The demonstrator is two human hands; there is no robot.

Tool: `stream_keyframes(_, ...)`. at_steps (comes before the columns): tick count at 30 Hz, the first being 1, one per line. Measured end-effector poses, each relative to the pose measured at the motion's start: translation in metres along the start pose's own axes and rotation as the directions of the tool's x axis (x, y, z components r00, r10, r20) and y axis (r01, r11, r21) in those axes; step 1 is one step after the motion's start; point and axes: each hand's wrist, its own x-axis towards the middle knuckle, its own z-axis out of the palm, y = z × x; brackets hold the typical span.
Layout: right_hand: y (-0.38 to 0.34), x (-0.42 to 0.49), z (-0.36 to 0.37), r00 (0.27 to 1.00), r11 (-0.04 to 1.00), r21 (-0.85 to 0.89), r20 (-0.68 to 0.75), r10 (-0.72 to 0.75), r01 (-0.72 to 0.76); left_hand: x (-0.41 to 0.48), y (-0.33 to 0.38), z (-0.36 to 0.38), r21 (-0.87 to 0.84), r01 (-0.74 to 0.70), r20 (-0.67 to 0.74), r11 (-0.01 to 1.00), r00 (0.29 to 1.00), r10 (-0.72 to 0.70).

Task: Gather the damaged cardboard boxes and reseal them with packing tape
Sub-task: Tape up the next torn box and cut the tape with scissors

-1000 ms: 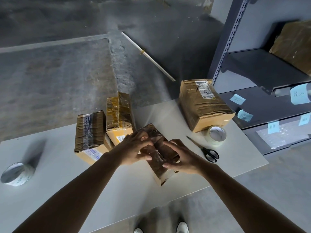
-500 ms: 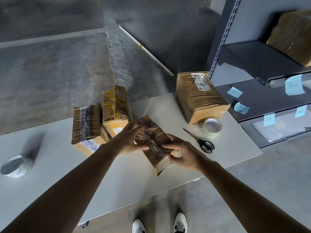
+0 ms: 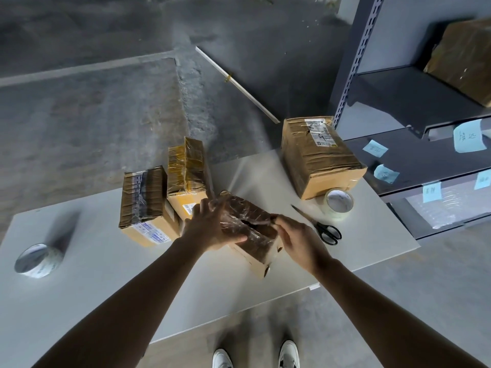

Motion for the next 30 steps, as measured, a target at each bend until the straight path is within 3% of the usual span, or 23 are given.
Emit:
stream_keyframes(3, 0.002, 0.004, -0.002, 0.994, 0.993, 0.061, -0.029, 0.105, -0.103, -0.003, 0.004, -0.002, 0.028, 0.034, 0.02, 0.999, 0.999, -0.035)
stream_keyframes(6, 0.006, 0.002, -0.005, 0.999, 0.988, 0.151, 0.043, 0.031, -0.037, -0.001, 0.003, -0.004, 0.053, 0.025, 0.001, 0.998, 1.0, -0.025)
stream_keyframes(11, 0.012, -0.006, -0.005, 0.989, 0.991, 0.12, 0.126, -0.079, 0.064, 0.008, -0.002, -0.014, 0.129, -0.289, 0.103, 0.949, 0.955, 0.277)
stream_keyframes(19, 0.003, -0.008, -0.007, 0.982, 0.992, 0.12, 0.182, -0.058, 0.036, 0.023, 0.009, -0.023, 0.261, -0.468, 0.188, 0.844, 0.883, 0.431)
stream_keyframes(22, -0.007, -0.001, -0.002, 0.988, 0.996, 0.09, 0.153, -0.018, 0.004, 0.026, 0.007, -0.023, 0.3, -0.486, 0.156, 0.821, 0.874, 0.461)
stream_keyframes(25, -0.013, 0.003, 0.006, 0.969, 0.999, 0.012, 0.241, 0.048, -0.053, 0.023, 0.011, -0.023, 0.36, -0.476, 0.11, 0.802, 0.876, 0.47)
stream_keyframes(30, -0.005, 0.022, 0.005, 0.936, 0.998, -0.064, 0.35, 0.019, 0.003, 0.022, 0.014, -0.017, 0.327, -0.418, 0.067, 0.848, 0.905, 0.42)
